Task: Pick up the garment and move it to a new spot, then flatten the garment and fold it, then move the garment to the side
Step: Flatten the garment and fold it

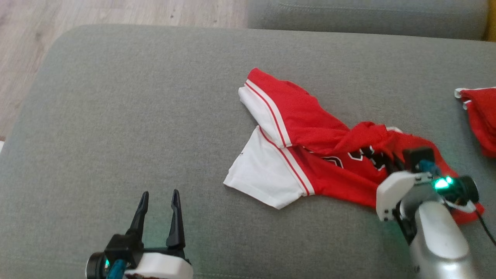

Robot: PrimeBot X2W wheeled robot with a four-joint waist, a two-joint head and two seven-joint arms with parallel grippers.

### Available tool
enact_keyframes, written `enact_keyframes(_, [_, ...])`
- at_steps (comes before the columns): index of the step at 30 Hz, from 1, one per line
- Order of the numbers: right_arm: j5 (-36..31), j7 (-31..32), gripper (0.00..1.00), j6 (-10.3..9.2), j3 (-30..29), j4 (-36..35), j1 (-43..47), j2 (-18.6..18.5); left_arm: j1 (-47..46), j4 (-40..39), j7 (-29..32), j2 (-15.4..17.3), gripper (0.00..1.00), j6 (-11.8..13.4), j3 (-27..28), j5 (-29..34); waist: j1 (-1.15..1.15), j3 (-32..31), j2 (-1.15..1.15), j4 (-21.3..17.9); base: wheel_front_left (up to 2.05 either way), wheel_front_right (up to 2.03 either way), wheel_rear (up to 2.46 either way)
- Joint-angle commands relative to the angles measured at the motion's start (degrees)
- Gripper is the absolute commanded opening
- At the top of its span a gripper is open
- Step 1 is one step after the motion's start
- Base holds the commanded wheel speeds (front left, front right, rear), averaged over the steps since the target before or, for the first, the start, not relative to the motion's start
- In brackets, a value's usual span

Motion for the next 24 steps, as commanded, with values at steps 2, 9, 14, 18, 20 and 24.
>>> enact_keyframes(2, [0.4,-1.39,0.0,0.2,1.05,-0.09,-5.11,-0.29,-3.43,-1.27,-0.66,-0.17,1.0,-0.14,2.17,-0.15,0.0,0.79,0.0,0.73,0.0,0.0,0.0])
enact_keyframes(9, [4.1,-3.62,0.0,0.2,-0.22,6.23,-12.04,-0.29,-4.03,-0.59,-0.7,-0.67,1.0,-0.62,2.3,0.17,0.0,1.22,0.0,1.59,0.0,0.0,0.0])
enact_keyframes(14, [3.65,-7.79,1.0,0.2,-1.83,11.6,-14.83,-0.29,-4.39,-0.17,-0.71,-1.02,1.0,-1.0,2.53,0.57,0.0,0.67,0.0,2.15,0.0,0.0,0.0])
enact_keyframes(18, [4.83,-12.35,1.0,0.2,-1.28,13.1,-14.35,-0.29,-3.85,-0.35,-0.71,-1.03,1.0,-1.09,3.2,0.7,0.0,-0.54,0.0,1.33,0.0,0.0,0.0])
enact_keyframes(20, [5.65,-14.32,1.0,0.2,-0.96,13.04,-13.57,-0.29,-3.64,-0.53,-0.71,-0.99,1.0,-1.24,3.44,0.78,0.0,-1.32,0.0,0.62,0.0,0.0,0.0])
enact_keyframes(24, [8.14,-16.64,1.0,0.2,0.42,11.24,-10.8,-0.29,-3.19,-0.62,-0.72,-0.81,1.0,-1.61,3.6,0.98,0.0,-3.27,0.0,-1.17,0.0,0.0,0.0])
